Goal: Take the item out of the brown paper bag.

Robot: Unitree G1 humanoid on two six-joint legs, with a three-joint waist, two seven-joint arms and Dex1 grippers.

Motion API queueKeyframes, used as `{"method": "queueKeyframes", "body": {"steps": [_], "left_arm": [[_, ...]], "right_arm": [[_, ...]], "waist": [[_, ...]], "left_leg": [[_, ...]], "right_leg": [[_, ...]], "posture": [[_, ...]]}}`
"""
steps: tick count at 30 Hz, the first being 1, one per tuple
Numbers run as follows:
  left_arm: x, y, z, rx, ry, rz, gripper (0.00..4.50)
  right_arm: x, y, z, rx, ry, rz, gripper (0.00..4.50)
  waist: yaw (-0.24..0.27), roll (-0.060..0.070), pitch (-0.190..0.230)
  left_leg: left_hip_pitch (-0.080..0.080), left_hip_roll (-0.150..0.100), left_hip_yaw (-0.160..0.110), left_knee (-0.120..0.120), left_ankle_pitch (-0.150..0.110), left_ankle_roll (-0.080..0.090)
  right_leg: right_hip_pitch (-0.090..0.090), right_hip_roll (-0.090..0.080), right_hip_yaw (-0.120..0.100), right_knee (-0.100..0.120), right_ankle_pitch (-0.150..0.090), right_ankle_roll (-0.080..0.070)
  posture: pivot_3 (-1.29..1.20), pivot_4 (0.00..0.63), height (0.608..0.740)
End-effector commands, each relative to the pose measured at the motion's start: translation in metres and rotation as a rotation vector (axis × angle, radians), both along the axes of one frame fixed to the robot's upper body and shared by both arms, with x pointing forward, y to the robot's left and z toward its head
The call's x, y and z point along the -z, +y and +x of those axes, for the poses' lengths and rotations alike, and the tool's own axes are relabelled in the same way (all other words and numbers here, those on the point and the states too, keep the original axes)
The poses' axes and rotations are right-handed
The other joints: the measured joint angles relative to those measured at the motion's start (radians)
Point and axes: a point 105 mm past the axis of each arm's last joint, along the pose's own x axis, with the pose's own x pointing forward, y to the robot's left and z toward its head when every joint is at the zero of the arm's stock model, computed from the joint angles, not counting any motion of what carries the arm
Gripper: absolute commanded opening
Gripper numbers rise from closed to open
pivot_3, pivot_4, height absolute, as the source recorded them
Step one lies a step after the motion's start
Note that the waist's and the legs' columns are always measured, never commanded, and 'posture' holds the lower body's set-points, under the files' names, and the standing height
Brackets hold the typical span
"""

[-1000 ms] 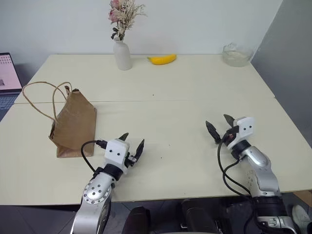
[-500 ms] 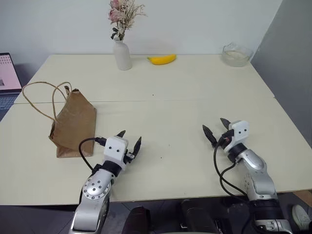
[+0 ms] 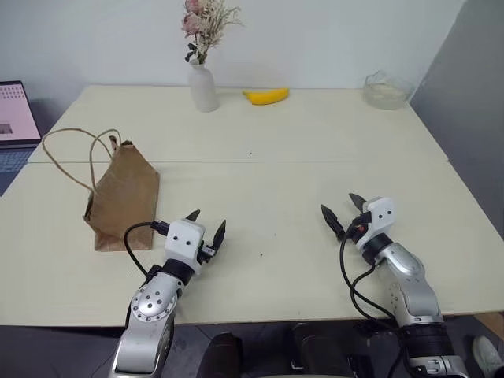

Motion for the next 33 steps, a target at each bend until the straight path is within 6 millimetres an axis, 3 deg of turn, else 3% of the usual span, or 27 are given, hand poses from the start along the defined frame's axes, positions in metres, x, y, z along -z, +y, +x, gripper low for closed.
{"method": "queueKeyframes", "body": {"steps": [1, 5, 10, 16, 26, 33], "left_arm": [[-0.011, 0.003, -0.002, -0.012, -0.042, 0.005, 3.29], [-0.021, 0.018, -0.009, -0.069, -0.066, 0.026, 3.29], [-0.053, 0.046, -0.027, -0.172, -0.127, -0.029, 3.29], [-0.085, 0.066, -0.055, -0.29, -0.169, -0.104, 3.29], [-0.126, 0.117, -0.058, -0.474, -0.132, -0.156, 3.29], [-0.119, 0.149, -0.05, -0.5, 0.056, -0.094, 3.29]], "right_arm": [[-0.016, 0.004, -0.001, -0.03, -0.07, -0.018, 4.5], [-0.032, 0.021, -0.009, -0.171, -0.116, -0.055, 4.5], [-0.076, 0.056, -0.029, -0.47, -0.167, -0.041, 4.5], [-0.122, 0.089, -0.047, -0.791, -0.181, -0.038, 4.5], [-0.133, 0.103, -0.044, -0.953, -0.17, -0.077, 4.5], [-0.14, 0.111, -0.048, -1.0, -0.195, -0.073, 4.5]], "waist": [[0.0, 0.0, 0.0], [-0.001, 0.001, 0.001], [-0.003, 0.001, 0.001], [-0.002, 0.001, 0.001], [0.0, 0.0, 0.001], [-0.001, 0.0, 0.001]], "left_leg": [[0.0, 0.0, 0.0, 0.0, 0.0, 0.0], [0.0, 0.0, 0.001, -0.001, 0.0, 0.0], [-0.001, 0.001, 0.001, -0.001, 0.0, 0.0], [0.0, 0.0, 0.0, 0.0, 0.0, 0.0], [0.0, 0.0, -0.003, 0.001, 0.0, 0.0], [0.0, 0.0, -0.002, -0.001, 0.0, 0.0]], "right_leg": [[0.0, 0.0, 0.0, 0.0, 0.0, -0.001], [0.0, 0.0, 0.001, -0.001, 0.0, -0.001], [-0.001, 0.0, 0.001, -0.001, 0.0, -0.001], [0.0, 0.0, 0.0, -0.001, -0.001, -0.001], [0.001, 0.002, -0.002, 0.0, 0.0, -0.001], [0.0, 0.002, -0.001, -0.001, 0.0, -0.001]], "posture": [[0.0, 0.15, 0.74], [0.0, 0.15, 0.74], [0.0, 0.15, 0.74], [0.0, 0.15, 0.74], [0.0, 0.15, 0.74], [0.0, 0.15, 0.74]]}}
